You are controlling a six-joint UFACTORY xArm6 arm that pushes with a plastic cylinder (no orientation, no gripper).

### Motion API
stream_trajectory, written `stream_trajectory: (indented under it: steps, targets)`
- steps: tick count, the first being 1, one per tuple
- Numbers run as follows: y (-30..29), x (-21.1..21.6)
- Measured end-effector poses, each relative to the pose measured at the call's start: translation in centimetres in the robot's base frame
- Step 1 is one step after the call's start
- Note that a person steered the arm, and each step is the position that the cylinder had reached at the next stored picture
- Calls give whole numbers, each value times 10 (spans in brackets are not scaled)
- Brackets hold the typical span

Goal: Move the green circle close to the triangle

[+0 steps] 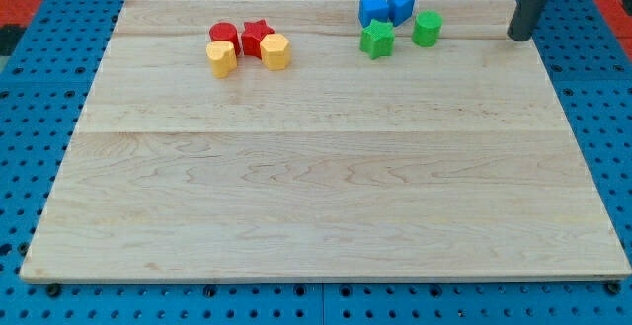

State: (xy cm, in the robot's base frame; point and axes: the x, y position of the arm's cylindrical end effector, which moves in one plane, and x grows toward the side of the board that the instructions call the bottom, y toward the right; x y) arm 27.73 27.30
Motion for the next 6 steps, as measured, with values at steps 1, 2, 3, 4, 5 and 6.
stream_trajectory:
  steps: [1, 2, 3, 4, 5, 6]
  targets:
    - [-2, 0]
    - [-32, 8]
    - [-87, 19]
    - [-122, 11]
    - [-139, 6]
    - [-117, 66]
